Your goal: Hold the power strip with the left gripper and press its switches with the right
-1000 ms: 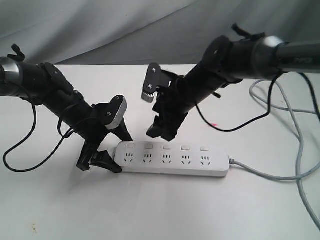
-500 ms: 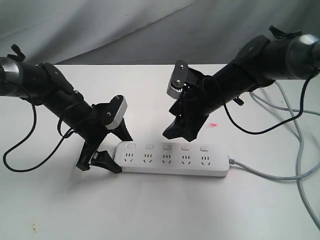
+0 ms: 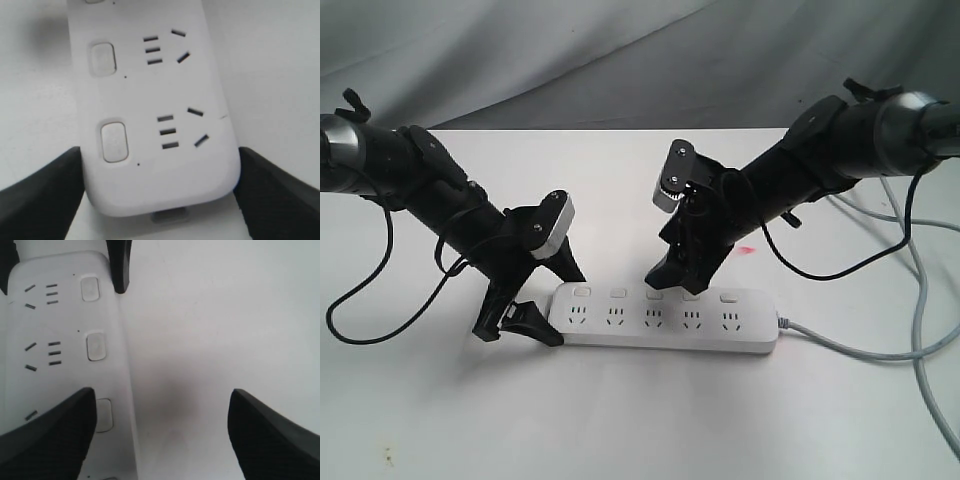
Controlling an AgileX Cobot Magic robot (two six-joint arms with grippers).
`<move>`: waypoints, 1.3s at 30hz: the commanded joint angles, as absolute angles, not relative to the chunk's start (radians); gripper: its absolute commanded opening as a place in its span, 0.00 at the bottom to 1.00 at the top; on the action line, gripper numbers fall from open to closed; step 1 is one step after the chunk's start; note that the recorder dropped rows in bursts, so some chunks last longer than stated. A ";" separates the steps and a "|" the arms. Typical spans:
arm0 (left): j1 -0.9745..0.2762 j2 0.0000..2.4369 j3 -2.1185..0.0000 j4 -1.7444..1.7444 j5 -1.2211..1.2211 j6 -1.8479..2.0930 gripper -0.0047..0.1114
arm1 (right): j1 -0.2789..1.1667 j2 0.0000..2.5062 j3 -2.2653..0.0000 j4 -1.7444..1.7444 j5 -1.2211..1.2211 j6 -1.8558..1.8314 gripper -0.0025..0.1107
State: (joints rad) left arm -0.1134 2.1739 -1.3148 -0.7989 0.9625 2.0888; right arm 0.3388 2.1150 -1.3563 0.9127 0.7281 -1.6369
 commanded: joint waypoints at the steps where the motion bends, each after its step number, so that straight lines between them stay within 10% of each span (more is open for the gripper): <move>1: -0.119 2.168 -1.320 -0.820 0.965 2.092 0.24 | 0.340 2.121 -1.351 0.930 0.726 -1.650 0.62; 39: -0.119 2.168 -1.320 -0.820 0.965 2.092 0.24 | 0.302 1.986 -1.351 0.848 0.724 -1.611 0.62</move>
